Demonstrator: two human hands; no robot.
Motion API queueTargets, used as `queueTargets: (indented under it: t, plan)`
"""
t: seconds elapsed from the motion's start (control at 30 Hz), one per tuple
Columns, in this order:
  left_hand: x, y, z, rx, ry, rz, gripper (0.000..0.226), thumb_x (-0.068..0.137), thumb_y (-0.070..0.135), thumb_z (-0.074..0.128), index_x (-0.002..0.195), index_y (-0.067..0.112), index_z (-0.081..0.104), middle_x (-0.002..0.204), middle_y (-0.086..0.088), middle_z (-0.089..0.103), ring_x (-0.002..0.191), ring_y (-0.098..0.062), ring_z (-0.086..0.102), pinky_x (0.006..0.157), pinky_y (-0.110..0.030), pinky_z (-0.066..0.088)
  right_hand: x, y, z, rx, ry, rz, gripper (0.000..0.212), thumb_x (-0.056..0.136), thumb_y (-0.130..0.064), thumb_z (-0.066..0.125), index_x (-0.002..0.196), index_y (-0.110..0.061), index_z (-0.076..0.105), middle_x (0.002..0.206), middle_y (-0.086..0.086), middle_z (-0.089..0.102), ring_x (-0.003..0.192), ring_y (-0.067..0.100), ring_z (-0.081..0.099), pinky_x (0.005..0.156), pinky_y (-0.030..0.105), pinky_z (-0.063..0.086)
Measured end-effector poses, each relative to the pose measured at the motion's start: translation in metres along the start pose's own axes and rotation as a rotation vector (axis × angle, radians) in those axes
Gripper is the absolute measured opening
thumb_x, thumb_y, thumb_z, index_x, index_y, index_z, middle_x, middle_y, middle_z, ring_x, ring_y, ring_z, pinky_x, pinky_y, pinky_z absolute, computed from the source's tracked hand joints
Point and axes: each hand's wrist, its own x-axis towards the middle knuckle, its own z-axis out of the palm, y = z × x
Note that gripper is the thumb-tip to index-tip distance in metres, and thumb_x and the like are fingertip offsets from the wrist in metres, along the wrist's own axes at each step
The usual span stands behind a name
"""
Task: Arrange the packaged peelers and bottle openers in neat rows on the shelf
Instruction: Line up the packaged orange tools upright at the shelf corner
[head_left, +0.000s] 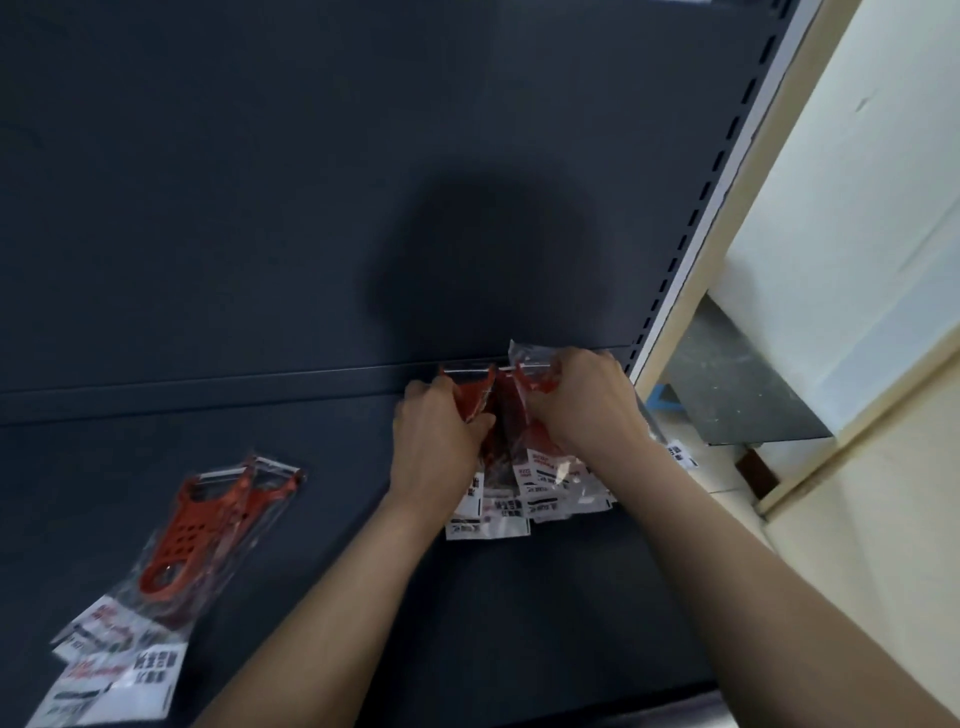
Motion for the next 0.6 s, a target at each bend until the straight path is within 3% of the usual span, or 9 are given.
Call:
queueTargets:
  t: [0.2,0.37,0.5,0.6]
  plan:
    - [0.000,0.000,0.009,-0.034,-0.060,-0.003,0.027,0.093,0.031,0.053,0.086,0.008,0.065,0.092,-0.011,0.059,0.080,-0.022,0.057,0.075,-0.032,0.046,0.011,0.014,-0.002,0.005,-0.005,-0.014,0.032,0.084,-0.035,0.062,0.095,-0.004,0.062,0.101,0.017,0.061,0.092,0.033,0.057,0.081,0.036,0.049]
    - [0.000,-0.008,0.007,-0.009,-0.024,0.003,0.020,0.092,0.014,0.050,0.105,0.013,0.066,0.101,-0.009,0.060,0.089,-0.021,0.057,0.073,-0.023,0.041,0.017,0.013,0.005,0.052,-0.034,-0.044,0.034,0.085,-0.039,0.063,0.094,-0.006,0.063,0.098,0.014,0.062,0.078,0.025,0.059,0.066,0.027,0.042]
    - [0.000,-0.010,0.008,-0.032,-0.055,-0.004,0.023,0.089,0.011,0.054,0.108,0.016,0.066,0.102,-0.006,0.059,0.082,-0.014,0.055,0.068,-0.018,0.037,0.019,0.016,0.007,0.062,-0.041,-0.049,0.033,0.085,-0.040,0.064,0.086,-0.007,0.060,0.095,0.015,0.062,0.076,0.025,0.059,0.064,0.026,0.039]
    - [0.001,-0.009,0.010,-0.038,-0.039,0.005,0.030,0.088,0.012,0.057,0.116,0.019,0.064,0.105,-0.004,0.056,0.082,-0.010,0.050,0.070,-0.017,0.036,0.021,0.022,0.005,0.069,-0.030,-0.039,0.032,0.084,-0.038,0.064,0.087,-0.006,0.062,0.096,0.015,0.062,0.080,0.029,0.060,0.067,0.031,0.046]
